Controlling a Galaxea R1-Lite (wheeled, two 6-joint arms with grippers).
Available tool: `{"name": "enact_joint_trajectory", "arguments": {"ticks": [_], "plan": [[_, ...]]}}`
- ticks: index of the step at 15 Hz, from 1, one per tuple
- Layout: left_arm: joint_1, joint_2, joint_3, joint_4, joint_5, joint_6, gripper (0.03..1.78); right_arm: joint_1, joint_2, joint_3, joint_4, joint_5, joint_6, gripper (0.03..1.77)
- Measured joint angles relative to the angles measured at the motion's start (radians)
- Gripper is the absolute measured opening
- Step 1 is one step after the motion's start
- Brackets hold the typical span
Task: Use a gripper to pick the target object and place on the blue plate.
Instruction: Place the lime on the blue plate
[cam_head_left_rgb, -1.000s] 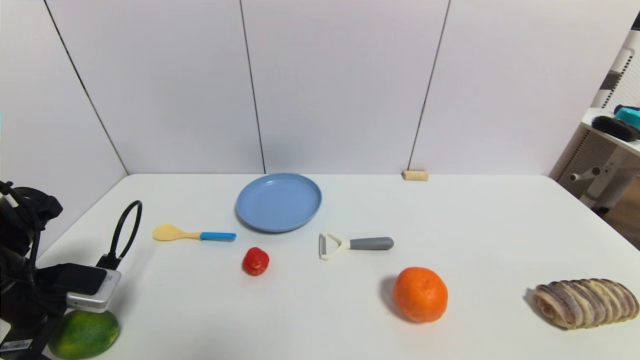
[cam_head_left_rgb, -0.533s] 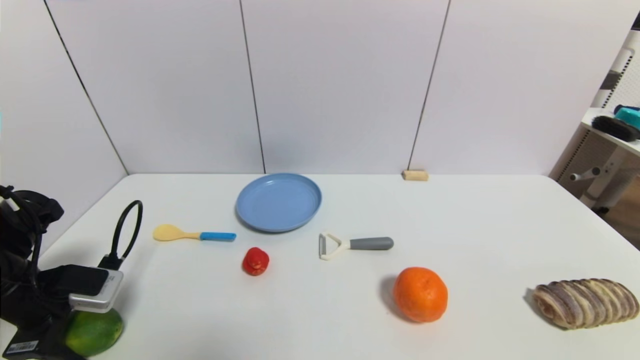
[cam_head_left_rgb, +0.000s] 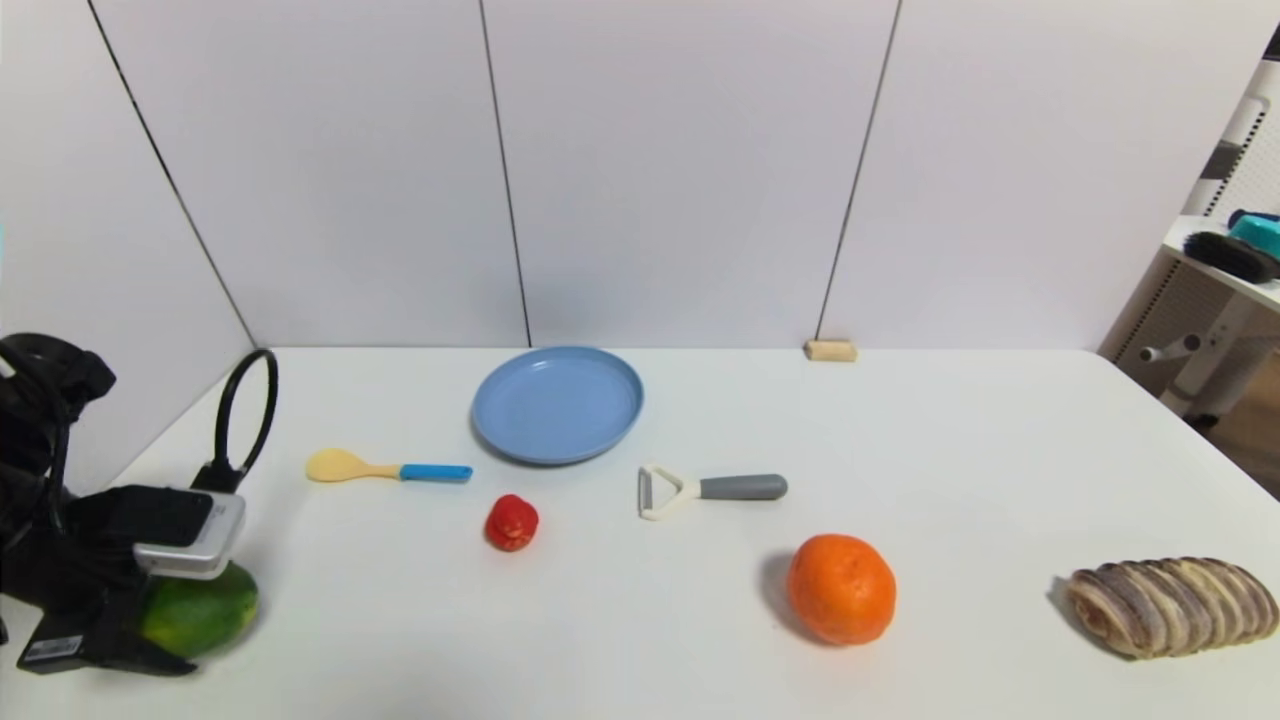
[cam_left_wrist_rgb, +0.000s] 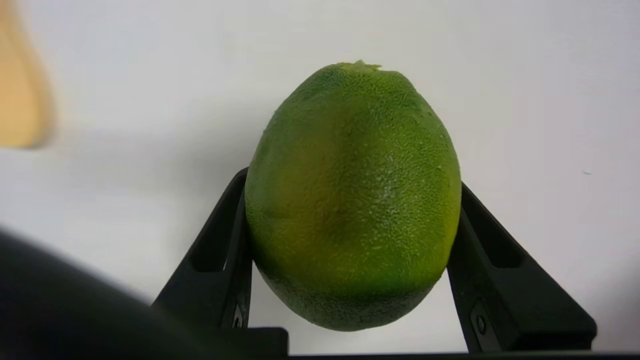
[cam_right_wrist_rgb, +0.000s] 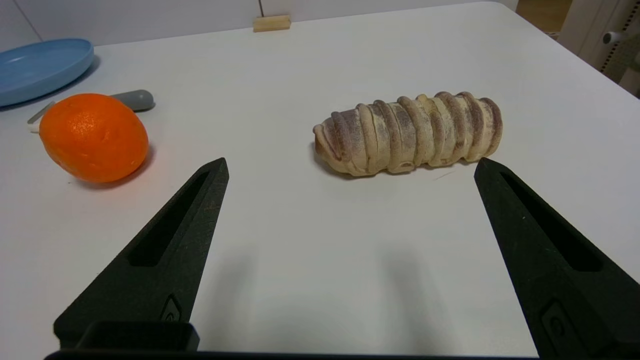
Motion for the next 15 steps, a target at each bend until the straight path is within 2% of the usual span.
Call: {"name": "enact_joint_trajectory", "arguments": {"ticks": [4, 7, 9, 11, 15], "plan": [[-0.157, 0.007, -0.223, 0.002, -0.017, -0.206, 1.07, 0.0, 0.0, 0.0, 0.0, 0.0, 0.0, 1.7], [-0.3, 0.074, -0.42, -0.001, 0.023, -0.389, 1.07, 0.0, 0.0, 0.0, 0.0, 0.0, 0.0, 1.7], [-0.371, 0.151, -0.534, -0.024, 0.053, -0.474, 1.07, 0.0, 0.0, 0.0, 0.0, 0.0, 0.0, 1.7], [-0.421, 0.235, -0.606, -0.087, 0.062, -0.517, 1.07, 0.0, 0.0, 0.0, 0.0, 0.0, 0.0, 1.7], [-0.491, 0.386, -0.646, -0.284, 0.065, -0.602, 1.07, 0.0, 0.0, 0.0, 0.0, 0.0, 0.0, 1.7]]}}
